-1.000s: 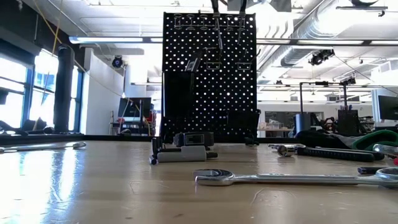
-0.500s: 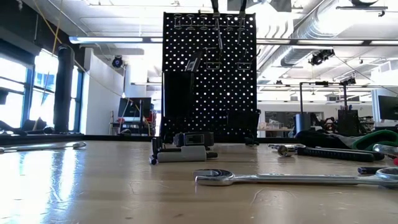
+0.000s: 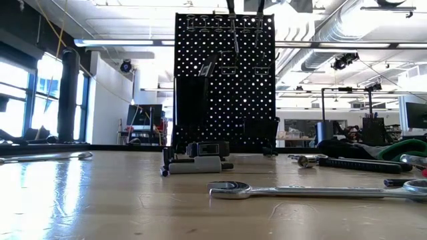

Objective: Hang tools onto peg board
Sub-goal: Hang the blue screwdriver on the peg board

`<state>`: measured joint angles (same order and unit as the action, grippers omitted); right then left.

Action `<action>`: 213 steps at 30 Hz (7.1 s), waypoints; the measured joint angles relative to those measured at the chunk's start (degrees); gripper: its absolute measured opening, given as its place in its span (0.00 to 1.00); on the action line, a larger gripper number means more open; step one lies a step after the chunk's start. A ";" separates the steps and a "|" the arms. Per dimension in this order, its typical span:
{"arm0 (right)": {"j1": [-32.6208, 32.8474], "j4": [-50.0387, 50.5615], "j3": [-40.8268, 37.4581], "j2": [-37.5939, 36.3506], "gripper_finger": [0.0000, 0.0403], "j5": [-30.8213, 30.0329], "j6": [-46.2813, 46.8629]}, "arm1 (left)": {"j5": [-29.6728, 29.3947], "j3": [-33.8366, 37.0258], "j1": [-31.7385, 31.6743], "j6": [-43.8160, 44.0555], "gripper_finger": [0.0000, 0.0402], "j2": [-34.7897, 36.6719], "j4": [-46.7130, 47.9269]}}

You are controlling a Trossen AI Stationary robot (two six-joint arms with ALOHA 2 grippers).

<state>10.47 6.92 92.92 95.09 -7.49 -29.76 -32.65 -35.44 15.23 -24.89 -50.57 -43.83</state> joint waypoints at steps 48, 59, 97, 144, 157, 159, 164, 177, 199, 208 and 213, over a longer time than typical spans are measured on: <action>-6.67 -5.84 0.00 0.22 0.22 8.64 1.86 | 24.05 -3.18 -6.72 7.16 0.70 -14.23 -12.90; -7.12 -4.18 0.00 0.22 0.22 9.57 2.78 | 24.25 -5.18 -6.69 4.75 0.63 -15.26 -12.59; -7.33 9.17 0.02 -5.54 0.48 -13.72 5.86 | 23.54 -21.25 -13.58 -9.45 0.23 -13.57 9.17; 6.67 37.20 -12.01 -7.39 0.48 -22.49 32.53 | 28.10 -76.35 -41.57 7.09 0.23 -37.44 64.24; 6.67 35.64 -12.13 -7.39 0.48 -22.44 32.37 | 29.40 -76.37 -42.53 8.24 0.23 -39.71 65.75; 6.67 35.62 -12.13 -7.41 0.48 -22.43 32.35 | 29.50 -76.37 -42.71 8.83 0.23 -39.99 66.26; 6.51 35.60 -12.13 -7.41 0.48 -22.62 32.18 | 29.58 -76.35 -43.09 8.47 0.23 -39.87 65.82; 6.41 35.62 -12.13 -7.41 0.48 -22.73 31.41 | 29.60 -79.89 -41.24 8.31 0.23 -39.21 66.93; 6.41 34.66 -12.13 -7.41 0.48 -22.77 31.76 | 29.59 -79.71 -41.63 9.25 0.23 -43.33 70.03; 7.21 35.30 -12.13 -7.41 0.48 -22.75 31.70 | 29.33 -79.69 -43.39 10.16 0.23 -44.62 69.94; 7.20 35.67 -12.13 -7.41 0.48 -22.77 31.29 | 27.70 -79.69 -43.41 11.32 0.23 -44.61 70.27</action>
<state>17.67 42.59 80.79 87.68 -30.26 1.54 -4.95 -115.13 -28.18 -13.57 -95.18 26.43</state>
